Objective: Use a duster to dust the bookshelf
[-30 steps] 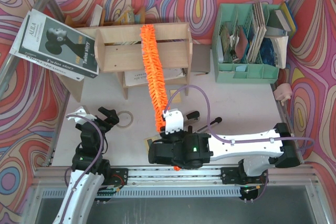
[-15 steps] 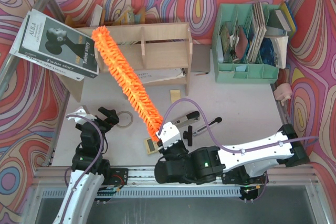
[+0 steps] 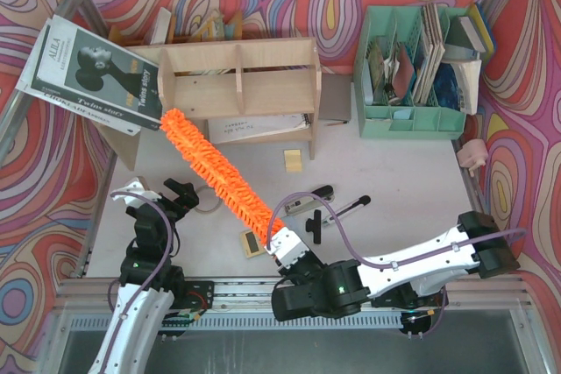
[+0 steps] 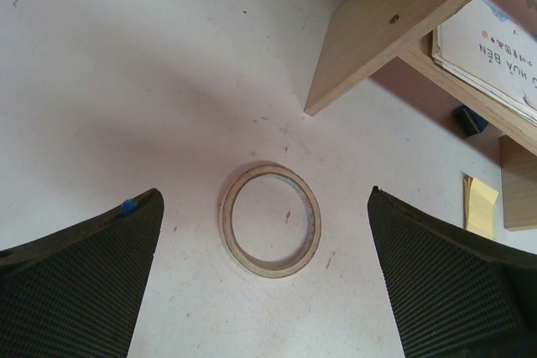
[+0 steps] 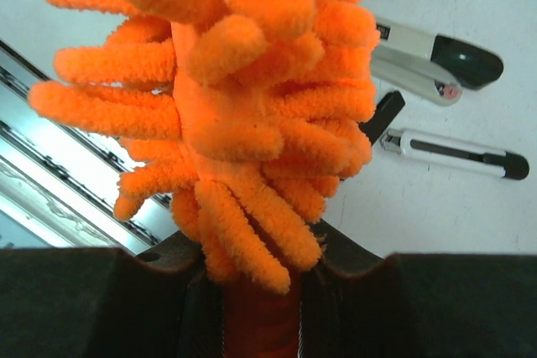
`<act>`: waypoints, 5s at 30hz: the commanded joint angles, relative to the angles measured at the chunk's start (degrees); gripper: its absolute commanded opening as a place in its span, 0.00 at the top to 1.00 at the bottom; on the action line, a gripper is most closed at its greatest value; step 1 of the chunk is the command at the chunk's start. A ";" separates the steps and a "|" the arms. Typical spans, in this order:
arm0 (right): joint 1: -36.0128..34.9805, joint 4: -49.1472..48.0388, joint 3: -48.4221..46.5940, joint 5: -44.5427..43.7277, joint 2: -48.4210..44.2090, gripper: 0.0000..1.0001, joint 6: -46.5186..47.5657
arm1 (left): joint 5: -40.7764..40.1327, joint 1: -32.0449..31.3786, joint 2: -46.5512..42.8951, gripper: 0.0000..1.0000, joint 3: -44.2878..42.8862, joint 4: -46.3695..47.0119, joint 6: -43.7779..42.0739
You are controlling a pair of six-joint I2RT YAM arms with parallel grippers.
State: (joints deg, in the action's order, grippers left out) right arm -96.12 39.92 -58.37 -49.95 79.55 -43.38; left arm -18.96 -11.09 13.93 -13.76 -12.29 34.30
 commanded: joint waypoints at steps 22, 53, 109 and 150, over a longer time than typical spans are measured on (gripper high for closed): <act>3.85 -4.33 5.97 2.61 2.64 1.00 -5.67 | -0.59 0.28 -0.05 0.02 1.37 1.00 0.41; 3.79 2.22 5.44 4.52 -0.28 1.00 -11.38 | -0.73 0.28 0.64 0.01 1.45 1.48 0.41; 13.44 -17.25 -8.48 4.38 13.45 1.00 -1.95 | 8.22 0.28 9.68 0.02 -2.35 8.27 3.71; 19.12 -1.52 -2.86 -3.03 5.99 1.00 -25.99 | 15.08 -3.80 22.27 0.02 -37.68 -20.22 -9.60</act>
State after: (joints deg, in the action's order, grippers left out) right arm -77.54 36.10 -61.32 -46.50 87.90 -64.53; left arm -6.87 -16.86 38.61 -53.34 -32.82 27.64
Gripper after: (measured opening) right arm 0.338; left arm 0.984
